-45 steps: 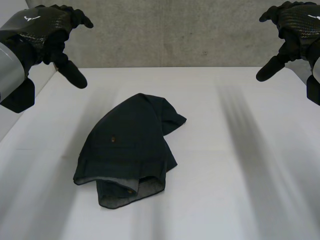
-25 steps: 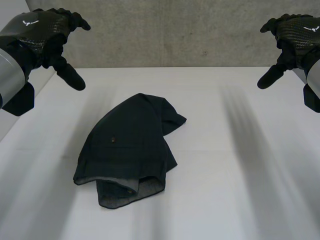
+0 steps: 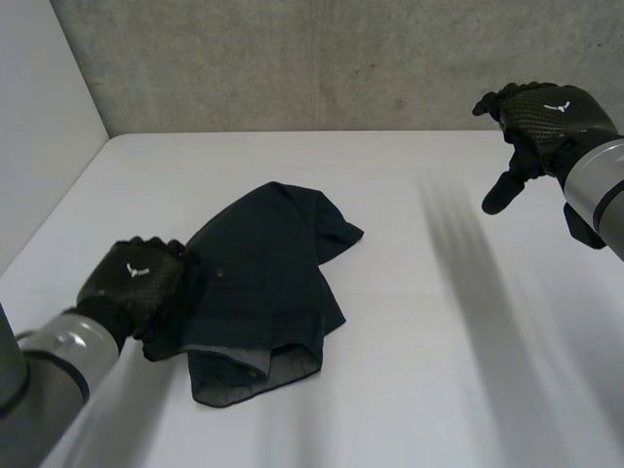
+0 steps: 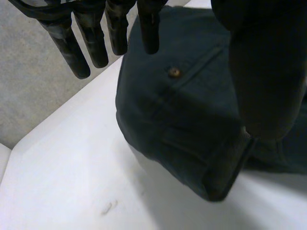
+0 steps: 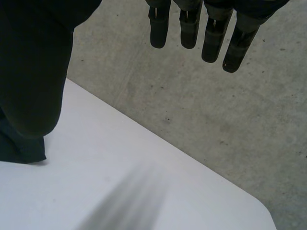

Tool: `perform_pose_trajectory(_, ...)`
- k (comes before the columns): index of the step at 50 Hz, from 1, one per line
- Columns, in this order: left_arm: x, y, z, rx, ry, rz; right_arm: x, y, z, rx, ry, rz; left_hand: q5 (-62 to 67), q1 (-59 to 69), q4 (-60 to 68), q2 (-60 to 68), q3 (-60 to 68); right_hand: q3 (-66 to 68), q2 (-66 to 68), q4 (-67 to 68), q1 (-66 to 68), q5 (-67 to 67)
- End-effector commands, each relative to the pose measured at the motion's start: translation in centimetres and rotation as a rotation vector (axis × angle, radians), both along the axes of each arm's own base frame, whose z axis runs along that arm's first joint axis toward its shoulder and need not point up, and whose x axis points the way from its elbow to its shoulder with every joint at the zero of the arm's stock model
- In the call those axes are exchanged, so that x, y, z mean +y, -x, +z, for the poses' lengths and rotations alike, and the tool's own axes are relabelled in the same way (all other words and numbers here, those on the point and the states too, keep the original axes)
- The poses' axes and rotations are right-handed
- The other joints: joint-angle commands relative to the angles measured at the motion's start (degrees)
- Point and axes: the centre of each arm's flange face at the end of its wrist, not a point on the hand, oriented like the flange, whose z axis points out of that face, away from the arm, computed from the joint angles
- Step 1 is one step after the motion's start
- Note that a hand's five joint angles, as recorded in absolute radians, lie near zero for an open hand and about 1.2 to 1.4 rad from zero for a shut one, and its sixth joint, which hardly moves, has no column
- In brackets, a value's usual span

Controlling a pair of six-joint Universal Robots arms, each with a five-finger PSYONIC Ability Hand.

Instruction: Fold the shorts.

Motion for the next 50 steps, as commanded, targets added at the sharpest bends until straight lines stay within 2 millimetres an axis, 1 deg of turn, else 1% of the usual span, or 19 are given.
perform_pose_trajectory(1, 0.4, -0.5, -2.2, -0.047, 0.036, -0.005, -0.1, 0.0, -0.4, -0.003, 0.007, 0.000, 1.39, -0.79, 1.20, 1.26, -0.03, -2.16, -3.00, -3.71, -1.85, -4.11)
perform_pose_trajectory(6, -1.1, -0.6, -2.8, -0.038, 0.079, 0.017, -0.1, -0.1, -0.6, -0.005, 0.012, 0.001, 8.28, 6.10, 8.09, 8.14, 6.86, -2.16, -3.00, -3.71, -1.85, -4.11)
perform_pose_trajectory(10, -2.5, -0.2, -3.4, -0.032, 0.106, 0.030, 0.1, -0.3, -0.8, -0.003, 0.007, 0.007, 21.20, 19.03, 21.01, 21.07, 19.79, -2.16, -3.00, -3.71, -1.85, -4.11)
perform_pose_trajectory(15, -5.0, -0.6, -4.2, -0.043, 0.127, 0.101, 0.8, -1.1, -0.8, 0.008, 0.016, 0.039, 66.07, 63.89, 65.88, 65.93, 64.65, -2.16, -3.00, -3.71, -1.85, -4.11)
perform_pose_trajectory(18, -6.8, -1.1, -3.6, -0.045, 0.162, 0.158, 0.9, -1.3, -0.8, 0.022, 0.027, 0.047, 66.13, 63.95, 65.94, 66.00, 64.71, -2.16, -3.00, -3.71, -1.85, -4.11)
perform_pose_trajectory(22, -10.2, -1.8, -1.0, -0.013, 0.284, 0.239, 0.9, -1.3, -0.8, 0.033, 0.035, 0.047, 66.13, 63.95, 65.94, 66.00, 64.71, -2.16, -3.00, -3.71, -1.85, -4.11)
perform_pose_trajectory(24, -12.2, -2.3, 1.7, 0.018, 0.385, 0.287, 0.9, -1.4, -0.9, 0.032, 0.033, 0.049, 66.13, 63.95, 65.94, 66.00, 64.71, -2.16, -3.00, -3.71, -1.85, -4.11)
perform_pose_trajectory(27, -13.8, -2.0, 5.0, 0.058, 0.501, 0.316, 1.0, -1.5, -1.0, 0.034, 0.030, 0.052, 66.13, 63.95, 65.94, 66.00, 64.71, -2.16, -3.00, -3.71, -1.85, -4.11)
perform_pose_trajectory(30, -14.1, -0.7, 7.8, 0.096, 0.583, 0.298, 1.1, -1.5, -1.1, 0.035, 0.028, 0.055, 66.13, 63.95, 65.94, 66.00, 64.71, -2.16, -3.00, -3.71, -1.85, -4.11)
perform_pose_trajectory(31, -13.6, 0.8, 9.7, 0.133, 0.633, 0.262, 1.1, -1.5, -1.1, 0.035, 0.028, 0.055, 66.13, 63.95, 65.94, 66.00, 64.71, -2.16, -3.00, -3.71, -1.85, -4.11)
perform_pose_trajectory(33, -12.6, 2.6, 11.2, 0.171, 0.671, 0.214, 1.1, -1.5, -1.0, 0.034, 0.030, 0.052, 66.13, 63.95, 65.94, 66.00, 64.71, -2.16, -3.00, -3.71, -1.85, -4.11)
perform_pose_trajectory(34, -11.7, 4.4, 12.2, 0.203, 0.693, 0.163, 1.1, -1.5, -0.9, 0.034, 0.033, 0.050, 66.13, 63.95, 65.94, 66.00, 64.71, -2.16, -3.00, -3.71, -1.85, -4.11)
perform_pose_trajectory(37, -9.6, 7.7, 12.9, 0.246, 0.703, 0.065, 0.8, -1.3, -0.7, 0.029, 0.044, 0.039, 66.13, 63.95, 65.94, 66.00, 64.71, -2.16, -3.00, -3.71, -1.85, -4.11)
perform_pose_trajectory(38, -8.1, 10.3, 12.4, 0.267, 0.687, -0.007, 0.7, -1.2, -0.6, 0.027, 0.049, 0.035, 66.13, 63.95, 65.94, 66.00, 64.71, -2.16, -3.00, -3.71, -1.85, -4.11)
perform_pose_trajectory(41, -5.8, 14.1, 10.4, 0.277, 0.639, -0.116, 0.5, -1.0, 0.2, 0.016, 0.080, 0.023, 66.13, 63.95, 65.94, 66.00, 64.71, -2.16, -3.00, -3.71, -1.85, -4.11)
perform_pose_trajectory(42, -4.2, 16.1, 9.1, 0.281, 0.610, -0.179, 0.5, -0.9, 0.3, 0.012, 0.087, 0.021, 66.13, 63.95, 65.94, 66.00, 64.71, -2.16, -3.00, -3.71, -1.85, -4.11)
perform_pose_trajectory(45, -2.1, 18.6, 7.0, 0.277, 0.568, -0.256, 0.7, -0.5, 1.6, -0.011, 0.131, 0.003, 66.13, 63.95, 65.94, 66.00, 64.71, -2.16, -3.00, -3.71, -1.85, -4.11)
perform_pose_trajectory(49, 1.8, 21.7, 3.2, 0.262, 0.495, -0.386, -0.2, 0.8, 2.3, -0.022, 0.165, -0.071, 66.13, 63.95, 65.94, 66.00, 64.71, -2.16, -3.00, -3.71, -1.85, -4.11)
perform_pose_trajectory(50, 3.5, 22.6, 1.9, 0.253, 0.468, -0.443, -0.4, 1.1, 2.4, -0.022, 0.173, -0.087, 65.99, 63.81, 65.80, 65.85, 64.57, -2.16, -3.00, -3.71, -1.85, -4.11)
